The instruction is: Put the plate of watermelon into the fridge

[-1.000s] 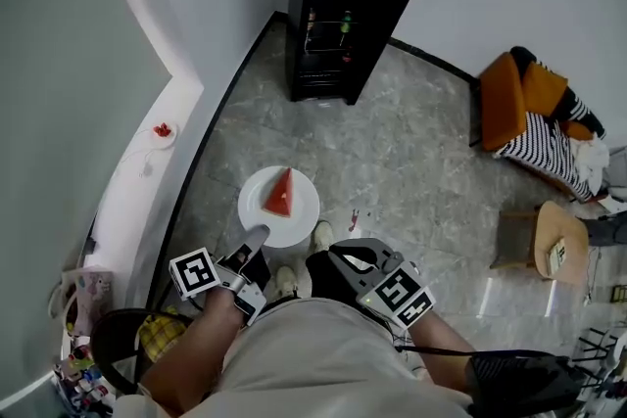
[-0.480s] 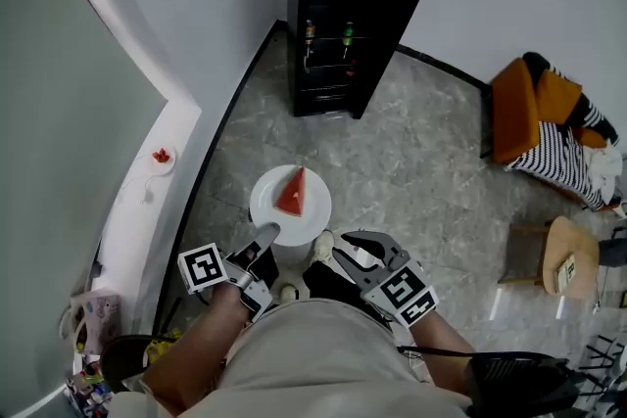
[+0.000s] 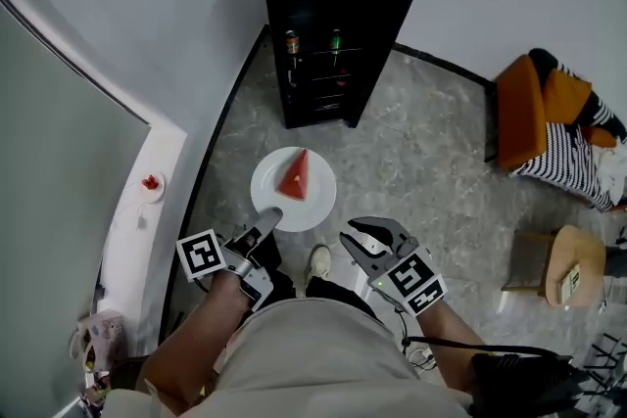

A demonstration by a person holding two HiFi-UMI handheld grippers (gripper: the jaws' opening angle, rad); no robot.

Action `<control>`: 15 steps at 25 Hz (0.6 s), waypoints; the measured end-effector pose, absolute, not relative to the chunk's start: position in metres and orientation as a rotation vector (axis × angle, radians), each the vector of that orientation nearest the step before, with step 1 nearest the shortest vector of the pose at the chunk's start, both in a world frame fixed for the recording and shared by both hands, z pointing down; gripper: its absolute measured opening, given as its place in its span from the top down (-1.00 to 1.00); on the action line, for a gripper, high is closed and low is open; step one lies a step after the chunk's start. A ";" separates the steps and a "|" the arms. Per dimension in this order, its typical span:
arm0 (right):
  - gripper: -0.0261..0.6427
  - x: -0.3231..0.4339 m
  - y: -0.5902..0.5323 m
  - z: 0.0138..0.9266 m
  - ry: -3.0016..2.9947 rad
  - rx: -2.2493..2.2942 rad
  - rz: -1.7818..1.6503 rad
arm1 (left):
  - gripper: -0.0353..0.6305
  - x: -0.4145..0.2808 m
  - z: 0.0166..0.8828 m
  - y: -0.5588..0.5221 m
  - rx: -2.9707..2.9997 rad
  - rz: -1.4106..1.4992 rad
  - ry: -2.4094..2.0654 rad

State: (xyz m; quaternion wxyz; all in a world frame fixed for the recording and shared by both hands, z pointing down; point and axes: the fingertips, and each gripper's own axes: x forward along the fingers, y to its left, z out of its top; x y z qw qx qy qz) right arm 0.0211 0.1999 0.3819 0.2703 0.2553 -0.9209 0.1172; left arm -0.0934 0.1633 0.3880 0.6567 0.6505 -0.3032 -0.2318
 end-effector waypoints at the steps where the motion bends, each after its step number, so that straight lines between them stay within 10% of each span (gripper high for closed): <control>1: 0.63 0.024 0.191 0.383 -2.478 0.695 0.331 | 0.82 -0.088 0.388 0.151 1.479 -0.523 -0.682; 15: 0.63 -0.001 0.047 0.401 -2.373 0.831 0.421 | 0.82 -0.065 0.423 -0.030 1.526 -0.416 -0.570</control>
